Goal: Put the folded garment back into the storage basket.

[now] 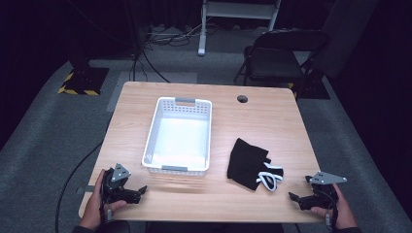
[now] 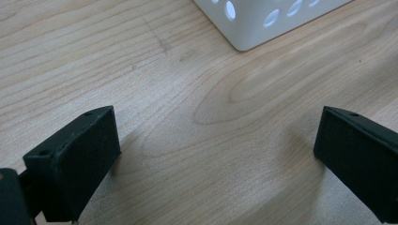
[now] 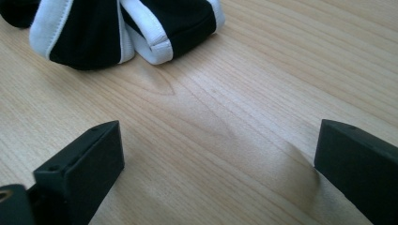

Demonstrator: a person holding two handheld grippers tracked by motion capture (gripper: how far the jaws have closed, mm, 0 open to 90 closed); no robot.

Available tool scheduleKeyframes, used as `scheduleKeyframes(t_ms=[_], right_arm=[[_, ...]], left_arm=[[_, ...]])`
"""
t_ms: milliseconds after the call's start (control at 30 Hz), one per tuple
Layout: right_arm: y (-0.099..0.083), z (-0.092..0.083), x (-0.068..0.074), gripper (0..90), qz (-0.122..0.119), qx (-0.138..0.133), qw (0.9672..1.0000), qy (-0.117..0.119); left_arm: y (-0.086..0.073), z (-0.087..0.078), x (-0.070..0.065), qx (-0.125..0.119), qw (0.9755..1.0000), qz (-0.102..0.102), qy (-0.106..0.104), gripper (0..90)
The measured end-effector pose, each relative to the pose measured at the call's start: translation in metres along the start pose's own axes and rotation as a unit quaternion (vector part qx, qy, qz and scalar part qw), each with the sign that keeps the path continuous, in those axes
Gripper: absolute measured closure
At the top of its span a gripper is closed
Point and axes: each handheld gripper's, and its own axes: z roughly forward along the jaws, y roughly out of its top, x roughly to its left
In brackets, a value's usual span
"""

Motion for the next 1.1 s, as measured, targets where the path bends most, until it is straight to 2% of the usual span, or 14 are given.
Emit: scheduleKeyframes(t_ms=[1100], right_arm=[[0.017, -0.014, 0.015, 3.0, -0.041, 0.001, 0.9991, -0.011]], left_arm=[[0.0, 0.0, 0.0, 0.0, 1.0, 0.0, 0.0, 0.6]])
